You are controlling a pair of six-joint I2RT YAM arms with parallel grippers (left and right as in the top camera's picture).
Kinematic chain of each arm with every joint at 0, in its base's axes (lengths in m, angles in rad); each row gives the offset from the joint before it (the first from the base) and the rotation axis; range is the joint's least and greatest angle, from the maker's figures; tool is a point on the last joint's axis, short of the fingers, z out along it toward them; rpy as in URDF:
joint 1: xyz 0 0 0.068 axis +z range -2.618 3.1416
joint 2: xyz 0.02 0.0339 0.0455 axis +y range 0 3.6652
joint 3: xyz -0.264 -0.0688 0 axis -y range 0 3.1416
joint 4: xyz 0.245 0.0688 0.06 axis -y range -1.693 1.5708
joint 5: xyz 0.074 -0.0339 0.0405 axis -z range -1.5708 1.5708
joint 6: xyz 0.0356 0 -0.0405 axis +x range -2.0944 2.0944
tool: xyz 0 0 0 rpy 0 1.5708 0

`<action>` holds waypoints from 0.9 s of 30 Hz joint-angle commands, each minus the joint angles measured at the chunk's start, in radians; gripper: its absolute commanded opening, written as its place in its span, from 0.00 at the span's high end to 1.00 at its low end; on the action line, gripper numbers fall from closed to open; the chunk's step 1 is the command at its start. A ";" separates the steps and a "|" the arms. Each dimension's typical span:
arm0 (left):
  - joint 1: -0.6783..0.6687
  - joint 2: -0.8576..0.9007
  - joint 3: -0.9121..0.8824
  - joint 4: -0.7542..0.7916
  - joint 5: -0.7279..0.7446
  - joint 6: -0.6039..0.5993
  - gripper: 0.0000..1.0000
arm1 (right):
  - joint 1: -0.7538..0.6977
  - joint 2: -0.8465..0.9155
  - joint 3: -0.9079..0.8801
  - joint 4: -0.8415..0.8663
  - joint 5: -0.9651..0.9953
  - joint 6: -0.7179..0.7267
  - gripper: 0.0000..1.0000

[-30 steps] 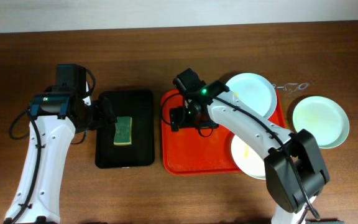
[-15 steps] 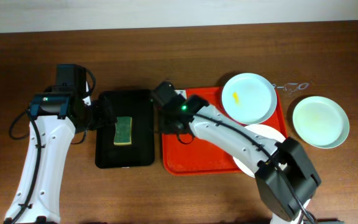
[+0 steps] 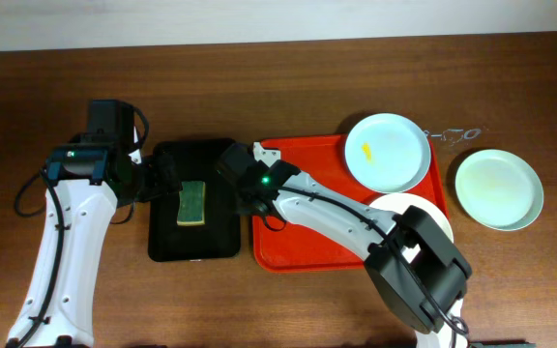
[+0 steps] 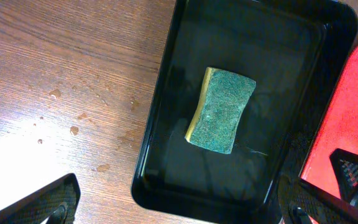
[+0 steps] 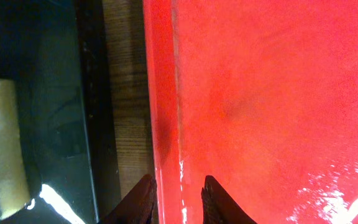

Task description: Clean dirty plates on tray and stack at the side

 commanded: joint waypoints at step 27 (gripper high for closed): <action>0.003 -0.013 0.017 -0.001 0.007 -0.013 0.01 | 0.006 0.100 -0.011 0.067 -0.121 0.016 0.96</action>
